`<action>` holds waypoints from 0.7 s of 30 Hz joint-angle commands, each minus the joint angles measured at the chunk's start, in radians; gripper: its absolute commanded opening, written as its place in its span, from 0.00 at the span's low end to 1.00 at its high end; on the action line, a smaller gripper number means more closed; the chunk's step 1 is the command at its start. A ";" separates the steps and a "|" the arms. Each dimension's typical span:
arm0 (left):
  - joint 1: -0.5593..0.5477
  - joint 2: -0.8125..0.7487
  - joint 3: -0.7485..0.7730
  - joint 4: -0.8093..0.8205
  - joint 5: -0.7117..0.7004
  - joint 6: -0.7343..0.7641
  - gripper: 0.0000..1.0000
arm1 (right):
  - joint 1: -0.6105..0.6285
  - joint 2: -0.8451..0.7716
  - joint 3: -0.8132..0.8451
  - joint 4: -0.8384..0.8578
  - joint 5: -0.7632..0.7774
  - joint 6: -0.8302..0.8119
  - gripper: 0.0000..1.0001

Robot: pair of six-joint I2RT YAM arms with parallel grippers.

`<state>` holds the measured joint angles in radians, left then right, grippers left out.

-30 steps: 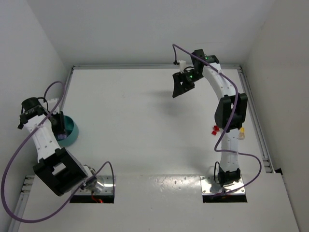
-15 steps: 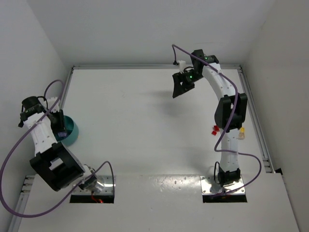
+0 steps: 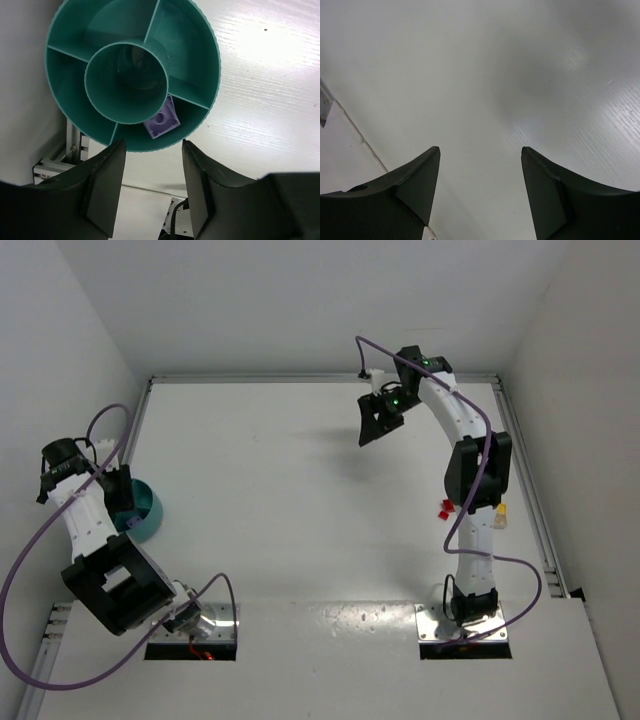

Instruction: Sort the legos into containers by color

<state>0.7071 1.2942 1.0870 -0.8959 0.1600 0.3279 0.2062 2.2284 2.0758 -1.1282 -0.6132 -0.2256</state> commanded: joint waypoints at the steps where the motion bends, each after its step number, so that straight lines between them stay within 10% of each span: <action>1: 0.011 -0.003 -0.002 0.026 0.013 -0.003 0.55 | 0.006 -0.039 -0.011 0.008 -0.007 -0.021 0.67; 11: -0.017 -0.079 0.183 -0.112 0.344 0.163 0.58 | -0.013 -0.125 -0.165 -0.001 0.096 -0.102 0.66; 21: -0.487 0.065 0.284 -0.072 0.345 0.188 0.58 | -0.208 -0.361 -0.513 0.050 0.318 -0.162 0.64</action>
<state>0.3134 1.3285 1.3514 -0.9966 0.4957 0.5110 0.0605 1.9503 1.5925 -1.1015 -0.3767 -0.3485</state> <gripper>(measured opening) 0.582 0.644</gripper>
